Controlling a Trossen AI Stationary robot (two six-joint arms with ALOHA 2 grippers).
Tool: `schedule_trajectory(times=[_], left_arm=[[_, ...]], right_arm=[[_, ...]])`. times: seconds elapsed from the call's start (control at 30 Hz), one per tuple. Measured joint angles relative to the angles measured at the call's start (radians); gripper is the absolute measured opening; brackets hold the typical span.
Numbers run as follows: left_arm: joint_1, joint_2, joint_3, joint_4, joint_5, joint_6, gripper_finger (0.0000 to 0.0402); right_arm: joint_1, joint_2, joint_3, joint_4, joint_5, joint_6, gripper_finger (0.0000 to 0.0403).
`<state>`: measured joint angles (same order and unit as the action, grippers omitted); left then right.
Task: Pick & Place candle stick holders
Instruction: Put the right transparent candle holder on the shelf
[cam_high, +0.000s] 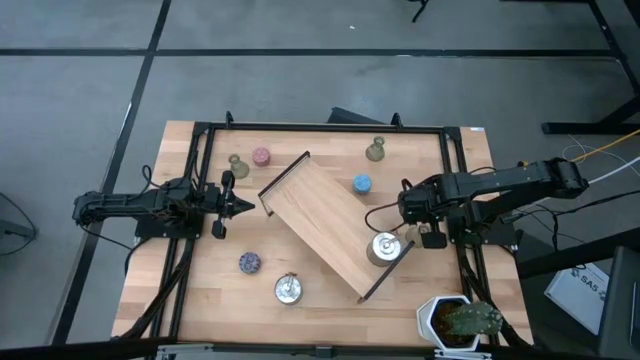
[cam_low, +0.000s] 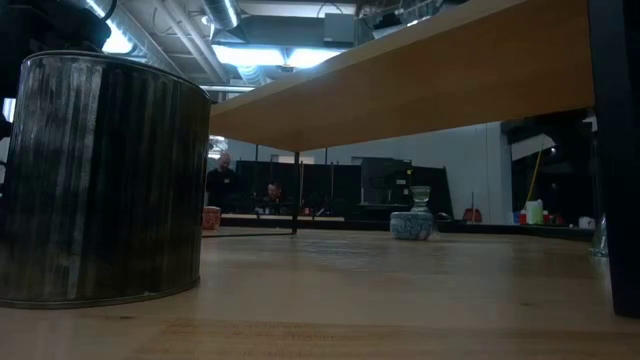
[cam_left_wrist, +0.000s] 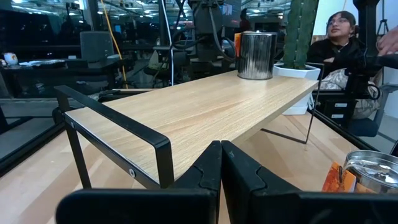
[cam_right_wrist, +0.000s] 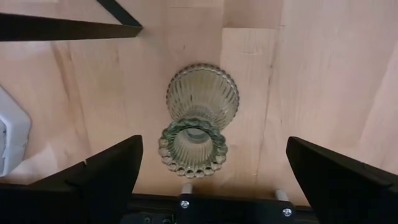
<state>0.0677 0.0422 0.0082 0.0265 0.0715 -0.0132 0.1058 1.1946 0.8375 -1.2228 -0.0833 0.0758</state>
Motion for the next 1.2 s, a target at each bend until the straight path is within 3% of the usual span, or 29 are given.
schedule_trajectory(times=[1.2], left_arm=[[0.0,0.0,0.0,0.0,0.0,0.0,0.0004]], right_arm=[[-0.011,-0.083,-0.03,0.014,0.022,0.122,0.0399]])
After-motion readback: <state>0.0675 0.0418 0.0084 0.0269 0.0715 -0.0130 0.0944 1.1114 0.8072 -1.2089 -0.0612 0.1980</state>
